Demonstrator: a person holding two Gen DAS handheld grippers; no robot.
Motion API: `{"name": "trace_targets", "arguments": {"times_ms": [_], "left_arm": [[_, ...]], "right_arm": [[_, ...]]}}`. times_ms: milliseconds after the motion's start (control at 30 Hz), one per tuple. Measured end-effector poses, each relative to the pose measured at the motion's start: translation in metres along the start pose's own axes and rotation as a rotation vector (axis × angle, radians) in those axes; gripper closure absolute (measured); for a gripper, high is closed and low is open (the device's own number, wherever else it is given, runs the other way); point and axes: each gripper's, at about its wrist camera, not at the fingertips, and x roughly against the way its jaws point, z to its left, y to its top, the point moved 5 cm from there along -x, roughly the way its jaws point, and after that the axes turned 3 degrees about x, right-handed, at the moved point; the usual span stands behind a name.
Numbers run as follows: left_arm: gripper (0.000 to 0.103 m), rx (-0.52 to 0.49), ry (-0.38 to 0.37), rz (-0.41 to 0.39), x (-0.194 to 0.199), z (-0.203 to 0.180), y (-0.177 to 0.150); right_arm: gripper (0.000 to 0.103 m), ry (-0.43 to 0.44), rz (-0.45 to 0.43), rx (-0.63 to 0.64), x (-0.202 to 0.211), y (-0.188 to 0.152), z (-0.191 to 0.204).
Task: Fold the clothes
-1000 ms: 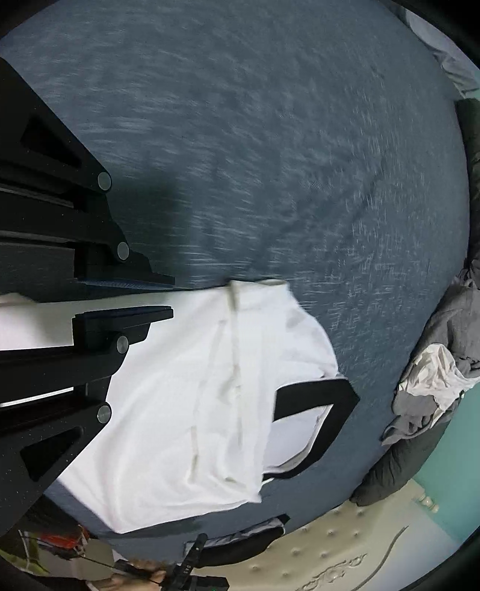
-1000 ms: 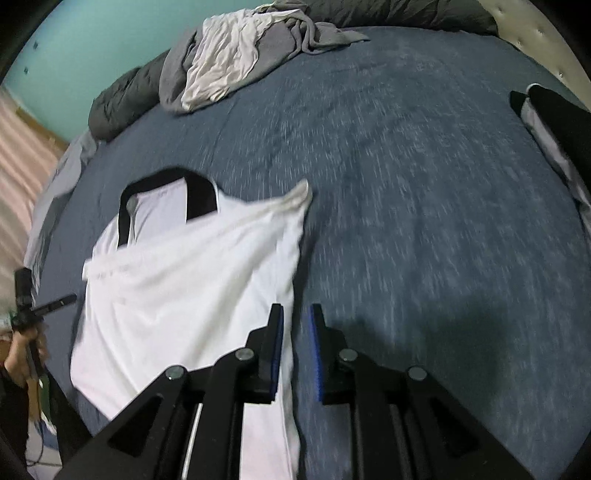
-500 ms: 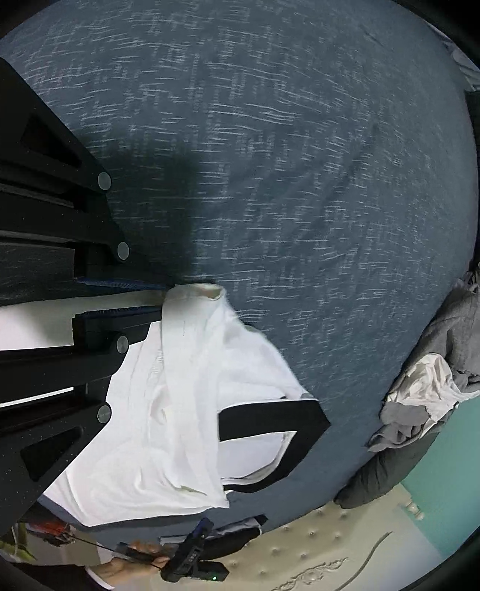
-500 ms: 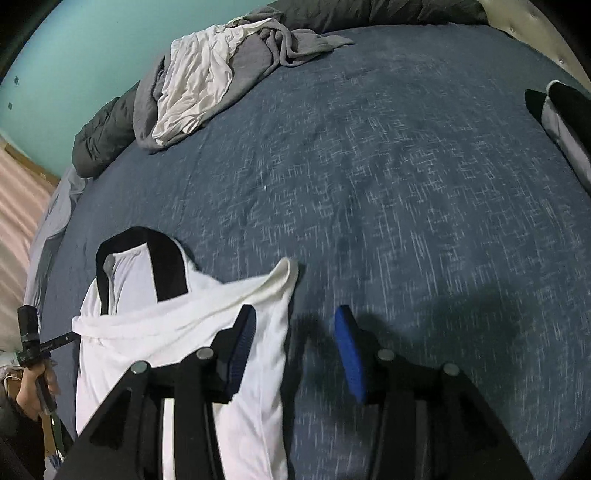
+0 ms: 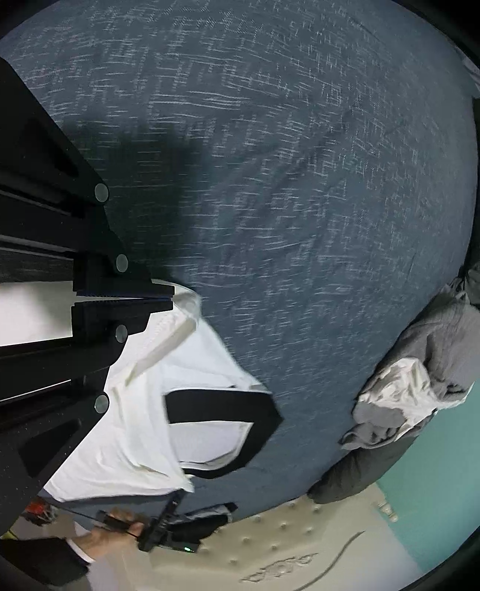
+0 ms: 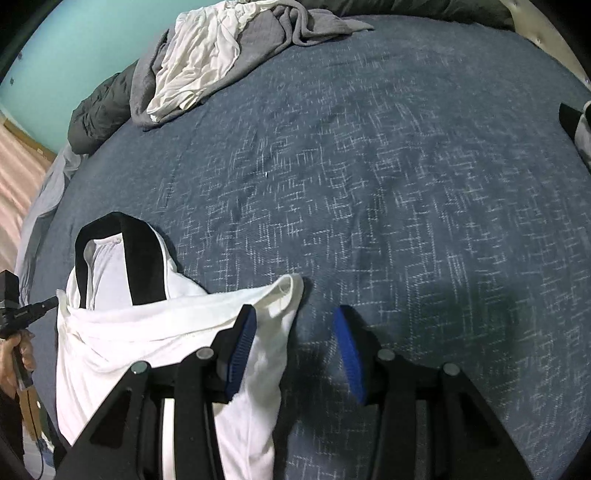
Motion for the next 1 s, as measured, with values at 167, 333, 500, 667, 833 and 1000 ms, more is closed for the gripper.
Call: {"name": "trace_targets", "arguments": {"times_ms": [167, 333, 500, 667, 833, 1000], "left_arm": [[0.103, 0.028, -0.002, -0.022, -0.003, 0.002, 0.011], [0.103, 0.008, -0.003, -0.049, 0.009, 0.005, 0.011], [0.100, -0.055, 0.012, -0.035, 0.015, 0.008, -0.003], [0.071, -0.115, 0.099, 0.000, -0.005, 0.006, -0.011], [0.071, -0.197, 0.124, -0.006, -0.017, -0.008, -0.009], [0.071, -0.268, 0.129, -0.014, -0.023, -0.024, -0.005]], "right_arm": [[0.077, 0.013, -0.018, -0.026, 0.002, 0.007, -0.004], [0.077, 0.023, -0.060, 0.007, 0.013, 0.010, -0.004], [0.065, 0.028, -0.070, 0.082, 0.024, -0.004, -0.005], [0.065, -0.009, -0.049, 0.112, 0.018, -0.012, -0.005], [0.065, -0.048, -0.018, 0.198, 0.004, -0.009, 0.008], [0.065, -0.050, -0.024, 0.216, -0.002, -0.007, 0.010]]}}
